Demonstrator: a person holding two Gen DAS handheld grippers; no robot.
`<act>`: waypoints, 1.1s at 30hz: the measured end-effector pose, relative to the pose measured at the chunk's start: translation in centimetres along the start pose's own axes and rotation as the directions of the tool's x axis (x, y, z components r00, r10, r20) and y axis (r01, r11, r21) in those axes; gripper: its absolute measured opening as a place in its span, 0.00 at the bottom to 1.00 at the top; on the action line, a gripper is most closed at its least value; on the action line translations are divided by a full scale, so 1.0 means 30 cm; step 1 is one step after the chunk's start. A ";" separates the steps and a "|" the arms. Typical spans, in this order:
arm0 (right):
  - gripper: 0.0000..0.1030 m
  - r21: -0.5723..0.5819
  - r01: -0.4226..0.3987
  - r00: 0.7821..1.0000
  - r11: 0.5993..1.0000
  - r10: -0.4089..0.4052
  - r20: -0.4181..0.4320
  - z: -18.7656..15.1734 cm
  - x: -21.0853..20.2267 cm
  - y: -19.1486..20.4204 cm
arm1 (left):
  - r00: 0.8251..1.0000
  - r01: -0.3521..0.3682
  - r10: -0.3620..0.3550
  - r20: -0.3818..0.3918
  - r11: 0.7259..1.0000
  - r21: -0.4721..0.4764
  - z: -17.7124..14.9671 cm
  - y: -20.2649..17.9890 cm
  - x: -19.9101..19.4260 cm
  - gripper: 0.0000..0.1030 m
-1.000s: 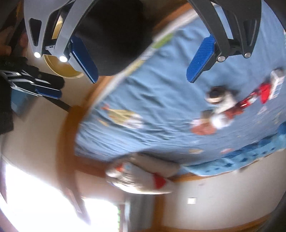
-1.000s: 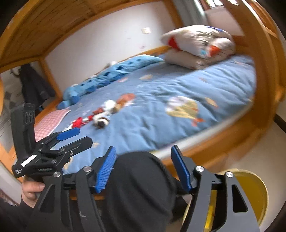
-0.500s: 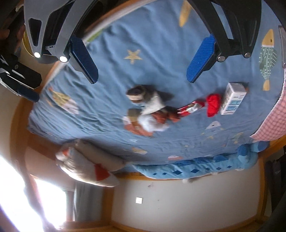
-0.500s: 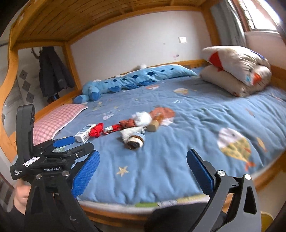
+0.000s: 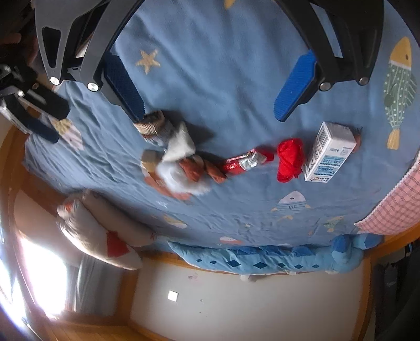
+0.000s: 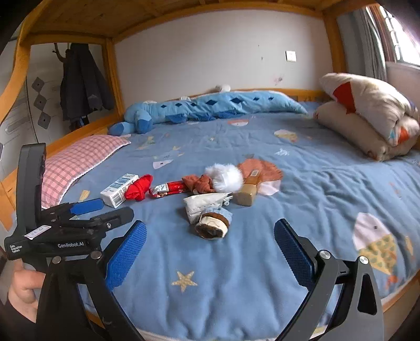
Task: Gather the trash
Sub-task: 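Grasp the white cloth with the left tool while the right tool grasps the knit hat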
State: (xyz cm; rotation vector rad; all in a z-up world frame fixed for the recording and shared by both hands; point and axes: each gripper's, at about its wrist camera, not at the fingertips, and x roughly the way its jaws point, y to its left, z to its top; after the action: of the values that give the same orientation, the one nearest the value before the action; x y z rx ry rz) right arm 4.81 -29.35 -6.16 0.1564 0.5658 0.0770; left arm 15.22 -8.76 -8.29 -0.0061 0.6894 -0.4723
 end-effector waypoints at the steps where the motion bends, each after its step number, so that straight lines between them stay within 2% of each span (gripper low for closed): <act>1: 0.92 0.007 -0.008 1.000 1.000 0.009 -0.017 0.004 0.026 0.000 | 1.000 -0.003 0.003 0.003 1.000 -0.015 0.006 0.014 0.016 0.96; 7: 0.90 0.048 -0.015 0.994 0.999 0.020 -0.106 0.014 0.199 -0.015 | 1.000 0.005 -0.006 -0.019 0.998 -0.059 0.016 0.069 0.094 0.96; 12: 0.78 0.037 -0.016 0.979 0.999 0.023 -0.201 0.022 0.354 -0.028 | 0.998 0.002 -0.005 -0.055 0.998 -0.058 0.011 0.089 0.156 0.96; 17: 0.63 -0.023 0.010 0.964 1.000 -0.016 -0.267 -0.006 0.459 -0.032 | 0.997 0.007 -0.012 -0.077 0.998 -0.059 0.007 0.098 0.203 0.96; 22: 0.47 -0.052 -0.021 0.965 0.998 0.007 -0.264 -0.027 0.468 -0.033 | 0.996 0.014 -0.019 -0.088 0.998 -0.057 0.002 0.095 0.230 0.96; 23: 0.39 -0.059 -0.029 0.965 0.998 0.012 -0.261 -0.025 0.466 -0.031 | 0.996 0.015 -0.020 -0.090 0.998 -0.055 0.004 0.091 0.234 0.96; 24: 0.37 -0.068 -0.033 0.967 0.997 0.015 -0.253 -0.023 0.456 -0.030 | 0.995 0.018 -0.023 -0.093 0.998 -0.052 0.005 0.084 0.241 0.96; 29: 0.35 -0.008 -0.039 0.975 0.999 0.036 -0.221 -0.005 0.408 -0.076 | 0.995 0.035 -0.037 -0.097 0.999 -0.022 0.021 0.037 0.266 0.96; 33: 0.35 0.041 -0.040 0.979 0.998 0.047 -0.196 0.013 0.363 -0.136 | 0.992 0.083 -0.081 -0.098 0.996 0.014 0.040 -0.030 0.300 0.96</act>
State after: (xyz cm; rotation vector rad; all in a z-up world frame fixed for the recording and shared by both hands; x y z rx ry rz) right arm 14.31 -32.17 -12.27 0.1981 0.7620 0.1255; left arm 21.61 -13.53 -12.71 0.0053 0.7832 -0.5606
